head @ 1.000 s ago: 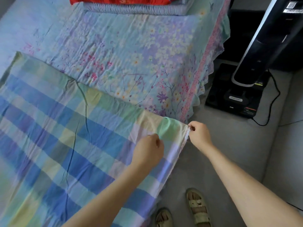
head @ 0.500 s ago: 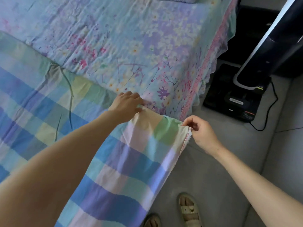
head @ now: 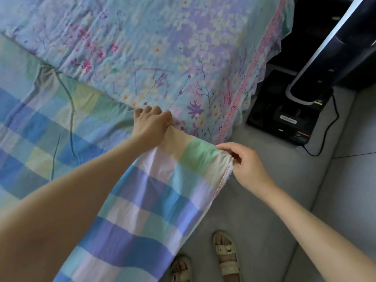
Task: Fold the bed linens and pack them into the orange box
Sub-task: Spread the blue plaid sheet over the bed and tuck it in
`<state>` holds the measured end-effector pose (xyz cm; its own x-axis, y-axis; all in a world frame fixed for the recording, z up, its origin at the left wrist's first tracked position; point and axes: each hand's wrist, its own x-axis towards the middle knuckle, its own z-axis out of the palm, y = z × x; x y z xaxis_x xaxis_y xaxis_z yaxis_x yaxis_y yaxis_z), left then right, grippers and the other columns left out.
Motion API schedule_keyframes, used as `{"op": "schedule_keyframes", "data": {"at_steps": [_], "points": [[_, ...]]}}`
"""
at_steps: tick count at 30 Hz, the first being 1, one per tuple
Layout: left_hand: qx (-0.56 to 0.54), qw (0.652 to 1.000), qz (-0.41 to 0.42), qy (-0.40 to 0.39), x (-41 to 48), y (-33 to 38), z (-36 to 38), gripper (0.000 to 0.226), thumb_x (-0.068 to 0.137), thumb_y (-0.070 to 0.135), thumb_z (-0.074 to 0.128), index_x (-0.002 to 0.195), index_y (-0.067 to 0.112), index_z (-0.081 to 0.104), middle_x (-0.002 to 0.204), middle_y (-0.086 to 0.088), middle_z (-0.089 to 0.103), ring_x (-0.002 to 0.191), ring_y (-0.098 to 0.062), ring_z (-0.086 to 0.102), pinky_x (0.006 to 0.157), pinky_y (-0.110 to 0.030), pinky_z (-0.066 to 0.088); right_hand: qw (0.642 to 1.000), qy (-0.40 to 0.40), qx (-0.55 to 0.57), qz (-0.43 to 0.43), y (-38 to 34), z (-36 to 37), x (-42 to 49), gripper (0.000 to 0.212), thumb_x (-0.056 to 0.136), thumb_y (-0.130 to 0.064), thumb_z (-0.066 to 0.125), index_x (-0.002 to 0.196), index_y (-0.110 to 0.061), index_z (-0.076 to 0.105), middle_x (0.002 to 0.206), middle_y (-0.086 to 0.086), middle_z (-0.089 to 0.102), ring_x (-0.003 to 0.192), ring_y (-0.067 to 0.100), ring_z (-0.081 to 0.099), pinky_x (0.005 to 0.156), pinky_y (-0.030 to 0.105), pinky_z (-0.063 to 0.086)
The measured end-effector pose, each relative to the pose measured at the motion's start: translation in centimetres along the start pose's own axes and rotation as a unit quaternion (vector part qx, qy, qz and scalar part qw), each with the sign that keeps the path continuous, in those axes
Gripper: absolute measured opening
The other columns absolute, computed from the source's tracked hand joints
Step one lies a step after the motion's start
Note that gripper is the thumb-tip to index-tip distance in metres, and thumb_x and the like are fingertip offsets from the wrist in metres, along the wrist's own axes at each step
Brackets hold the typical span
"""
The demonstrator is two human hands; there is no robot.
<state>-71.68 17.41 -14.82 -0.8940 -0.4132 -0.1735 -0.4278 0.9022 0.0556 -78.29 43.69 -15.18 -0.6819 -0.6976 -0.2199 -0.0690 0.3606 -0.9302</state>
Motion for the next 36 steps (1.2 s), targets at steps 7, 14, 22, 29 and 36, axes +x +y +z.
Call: {"op": "schedule_keyframes", "data": {"at_steps": [7,14,22,29,36], "points": [[-0.163,0.951,-0.232,0.126,-9.2,-0.4,-4.6,0.017,0.085,0.008,0.057,0.101,0.01,0.062,0.1,-0.012,0.059,0.095,-0.032,0.052,0.082,-0.034,0.033,0.989,0.042,-0.1,-0.097,-6.3,1.0,-3.6,0.041,0.067,0.024,0.049,0.082,-0.01,0.067,0.106,-0.005,0.062,0.096,-0.008,0.052,0.081,0.002,0.036],[-0.637,0.62,-0.446,-0.105,-22.1,-0.2,-14.6,0.05,0.088,0.052,0.053,0.082,0.003,0.061,0.066,-0.014,0.065,0.056,-0.025,0.064,0.052,-0.028,0.056,0.967,-0.118,-0.023,-0.226,-16.3,9.6,-10.9,0.025,0.077,-0.008,0.042,0.091,-0.012,0.063,0.09,-0.005,0.068,0.082,0.009,0.063,0.07,0.022,0.05],[-0.554,0.673,-0.488,-0.053,-31.5,-4.7,-17.9,0.011,0.078,-0.004,0.058,0.071,0.004,0.054,0.066,-0.013,0.055,0.051,-0.022,0.058,0.052,-0.034,0.057,0.896,-0.334,-0.1,-0.273,-23.9,16.4,-14.7,0.021,0.081,-0.013,0.042,0.083,-0.006,0.062,0.073,0.004,0.062,0.066,0.009,0.053,0.06,0.027,0.043],[-0.407,0.784,-0.469,0.011,-35.3,-5.5,-17.0,0.028,0.08,0.005,0.052,0.056,0.015,0.041,0.063,-0.01,0.055,0.072,-0.03,0.055,0.051,-0.03,0.033,0.968,-0.231,-0.094,-0.004,-28.4,21.5,-10.4,0.025,0.078,-0.029,0.062,0.098,-0.013,0.062,0.094,0.007,0.066,0.096,0.03,0.063,0.086,0.045,0.051],[-0.416,0.823,-0.382,0.054,-39.1,-7.7,-16.1,0.024,0.085,0.012,0.056,0.063,0.009,0.049,0.08,-0.024,0.061,0.081,-0.035,0.055,0.057,-0.03,0.024,0.848,-0.242,-0.464,-0.082,-32.7,32.9,-7.3,0.038,0.074,-0.017,0.062,0.105,0.005,0.06,0.108,0.025,0.064,0.102,0.038,0.061,0.078,0.037,0.049]]}}
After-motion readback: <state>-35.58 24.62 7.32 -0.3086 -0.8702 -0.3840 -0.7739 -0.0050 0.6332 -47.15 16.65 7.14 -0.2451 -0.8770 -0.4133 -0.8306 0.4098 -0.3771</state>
